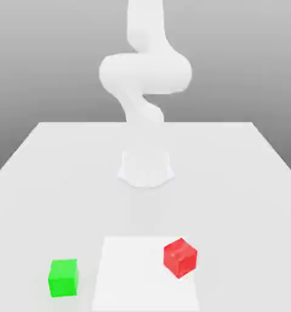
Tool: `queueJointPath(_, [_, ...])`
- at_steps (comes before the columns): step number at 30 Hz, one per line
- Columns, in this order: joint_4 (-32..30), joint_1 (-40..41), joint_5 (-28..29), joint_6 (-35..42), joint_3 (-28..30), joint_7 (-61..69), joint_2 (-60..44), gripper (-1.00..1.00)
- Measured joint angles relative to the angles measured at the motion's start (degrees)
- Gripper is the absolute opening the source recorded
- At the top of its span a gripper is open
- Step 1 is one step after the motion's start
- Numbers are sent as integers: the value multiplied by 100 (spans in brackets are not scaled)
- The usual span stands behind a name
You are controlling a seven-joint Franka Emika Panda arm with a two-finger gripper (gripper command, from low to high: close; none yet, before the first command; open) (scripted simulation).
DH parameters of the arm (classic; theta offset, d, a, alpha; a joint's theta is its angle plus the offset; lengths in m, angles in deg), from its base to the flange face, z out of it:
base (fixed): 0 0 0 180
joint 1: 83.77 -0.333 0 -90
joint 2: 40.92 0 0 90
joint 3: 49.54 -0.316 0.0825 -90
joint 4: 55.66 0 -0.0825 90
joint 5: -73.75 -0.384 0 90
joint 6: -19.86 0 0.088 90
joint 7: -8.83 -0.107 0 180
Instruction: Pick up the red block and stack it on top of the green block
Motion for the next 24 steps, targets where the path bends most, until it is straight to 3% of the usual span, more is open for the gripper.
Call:
queueJointPath(19, [-2020,-881,-31,-2230,-15,2206,-3998,0])
queueJointPath(24, [-2077,-912,-17,-3021,-25,2371,-5036,0])
